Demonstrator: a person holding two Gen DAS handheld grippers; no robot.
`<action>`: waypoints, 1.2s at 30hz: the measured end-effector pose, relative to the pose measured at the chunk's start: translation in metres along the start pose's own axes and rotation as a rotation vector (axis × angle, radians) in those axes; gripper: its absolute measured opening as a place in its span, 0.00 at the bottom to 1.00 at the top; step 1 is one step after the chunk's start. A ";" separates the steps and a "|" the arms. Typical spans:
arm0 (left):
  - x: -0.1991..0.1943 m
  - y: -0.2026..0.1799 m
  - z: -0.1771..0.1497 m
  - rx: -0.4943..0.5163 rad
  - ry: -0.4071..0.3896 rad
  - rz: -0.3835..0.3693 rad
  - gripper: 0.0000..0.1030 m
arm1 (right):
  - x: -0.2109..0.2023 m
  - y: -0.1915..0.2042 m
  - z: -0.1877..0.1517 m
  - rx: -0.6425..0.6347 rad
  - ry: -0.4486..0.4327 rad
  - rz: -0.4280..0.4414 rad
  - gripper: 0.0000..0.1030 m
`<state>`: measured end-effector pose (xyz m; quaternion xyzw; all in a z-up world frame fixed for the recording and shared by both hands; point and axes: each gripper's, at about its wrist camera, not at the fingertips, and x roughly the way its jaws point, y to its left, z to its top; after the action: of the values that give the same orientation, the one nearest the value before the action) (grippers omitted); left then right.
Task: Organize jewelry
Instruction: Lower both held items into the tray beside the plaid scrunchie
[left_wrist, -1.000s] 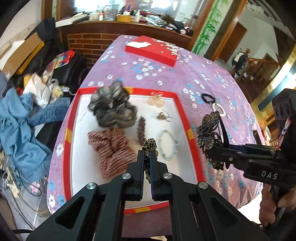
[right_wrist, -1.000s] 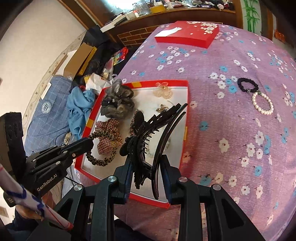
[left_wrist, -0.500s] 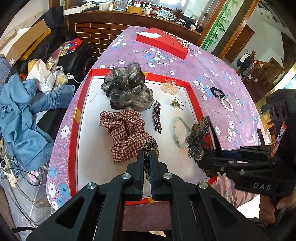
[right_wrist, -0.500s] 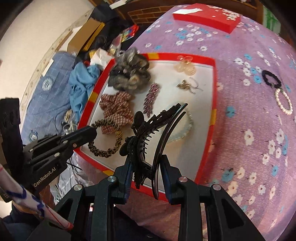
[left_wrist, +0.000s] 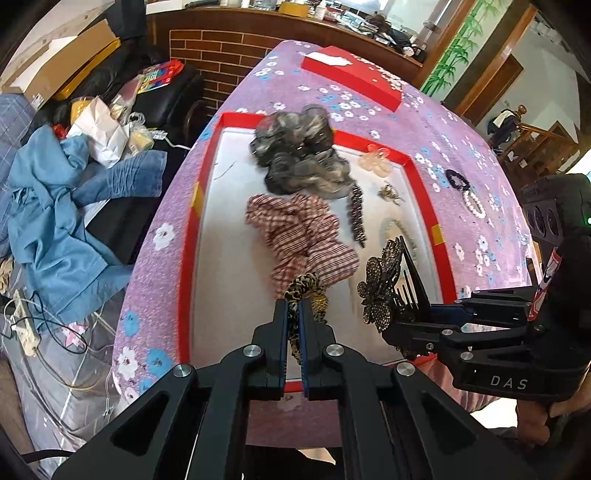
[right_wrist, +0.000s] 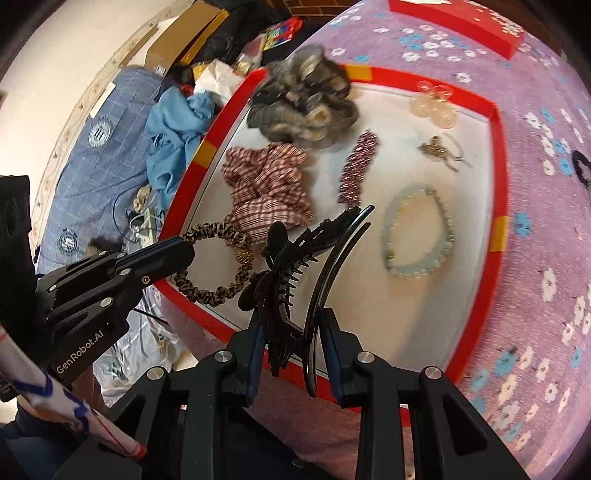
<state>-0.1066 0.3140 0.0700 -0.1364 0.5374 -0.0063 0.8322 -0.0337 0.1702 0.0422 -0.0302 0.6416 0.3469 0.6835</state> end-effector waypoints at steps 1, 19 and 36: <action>0.001 0.003 -0.001 -0.004 0.002 0.002 0.05 | 0.002 0.003 0.001 -0.005 0.005 0.000 0.31; 0.007 0.025 0.000 -0.032 0.022 0.032 0.05 | 0.023 0.015 0.009 -0.041 0.047 0.010 0.31; 0.014 0.021 0.001 -0.017 0.031 0.061 0.05 | 0.018 0.014 0.003 -0.042 0.032 -0.019 0.33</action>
<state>-0.1029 0.3325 0.0525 -0.1269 0.5543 0.0217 0.8223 -0.0391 0.1900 0.0320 -0.0561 0.6446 0.3533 0.6756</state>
